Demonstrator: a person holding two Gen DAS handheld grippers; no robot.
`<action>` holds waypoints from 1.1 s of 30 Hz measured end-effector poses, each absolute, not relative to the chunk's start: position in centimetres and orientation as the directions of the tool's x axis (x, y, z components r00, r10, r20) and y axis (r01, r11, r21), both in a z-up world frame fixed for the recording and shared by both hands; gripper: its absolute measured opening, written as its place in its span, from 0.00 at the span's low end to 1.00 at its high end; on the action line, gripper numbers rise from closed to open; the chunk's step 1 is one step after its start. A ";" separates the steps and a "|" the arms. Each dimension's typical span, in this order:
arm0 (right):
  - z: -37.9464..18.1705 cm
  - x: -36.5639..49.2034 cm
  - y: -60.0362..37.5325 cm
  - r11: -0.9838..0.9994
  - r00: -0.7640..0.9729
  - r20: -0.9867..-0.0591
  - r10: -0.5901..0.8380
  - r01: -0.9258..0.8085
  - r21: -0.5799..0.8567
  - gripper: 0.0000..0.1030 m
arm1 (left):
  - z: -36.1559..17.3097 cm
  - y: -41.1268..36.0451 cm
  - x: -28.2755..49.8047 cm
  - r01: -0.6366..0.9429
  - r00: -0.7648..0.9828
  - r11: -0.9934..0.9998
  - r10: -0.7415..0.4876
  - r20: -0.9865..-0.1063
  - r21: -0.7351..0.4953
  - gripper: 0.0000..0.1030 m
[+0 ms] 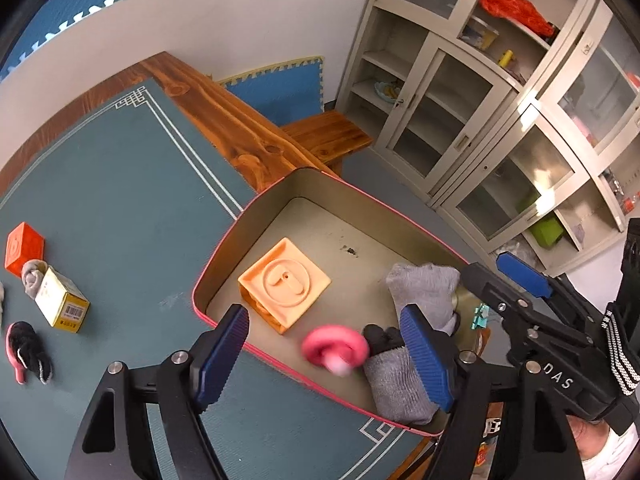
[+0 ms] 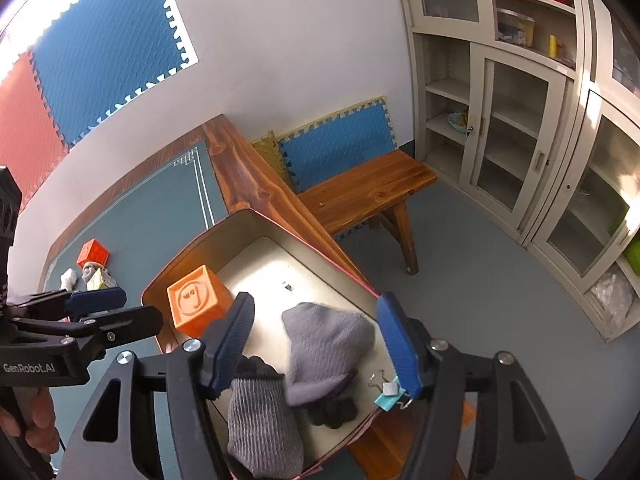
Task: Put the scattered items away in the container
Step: 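Carry the pink tube and gray sock into the red tin box, releasing both, then move both tools back over the remaining items on the table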
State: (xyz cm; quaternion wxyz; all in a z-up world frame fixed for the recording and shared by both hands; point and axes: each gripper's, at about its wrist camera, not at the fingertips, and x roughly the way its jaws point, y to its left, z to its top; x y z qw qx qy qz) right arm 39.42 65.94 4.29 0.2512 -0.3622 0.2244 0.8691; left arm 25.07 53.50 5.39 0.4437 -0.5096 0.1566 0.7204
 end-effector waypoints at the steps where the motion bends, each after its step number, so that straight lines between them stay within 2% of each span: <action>1: 4.3 39.3 65.9 -0.774 -0.612 -0.742 0.273 -0.598 0.209 0.66 | 5.4 53.3 24.9 -0.795 -0.089 -0.562 0.479 -0.873 -0.227 0.77; 21: 4.6 35.0 60.9 -0.847 -0.648 -0.738 0.187 -0.487 0.214 0.66 | 4.8 45.0 20.7 -0.657 -0.162 -0.718 0.433 -0.887 -0.230 0.77; 29: 4.5 32.2 57.0 -0.887 -0.661 -0.740 0.124 -0.409 0.216 0.66 | 4.7 39.5 19.1 -0.582 -0.253 -0.796 0.369 -0.895 -0.164 0.77; 33: 4.4 30.9 54.8 -0.905 -0.664 -0.742 0.094 -0.367 0.214 0.70 | 4.1 36.6 18.0 -0.524 -0.272 -0.839 0.327 -0.905 -0.145 0.77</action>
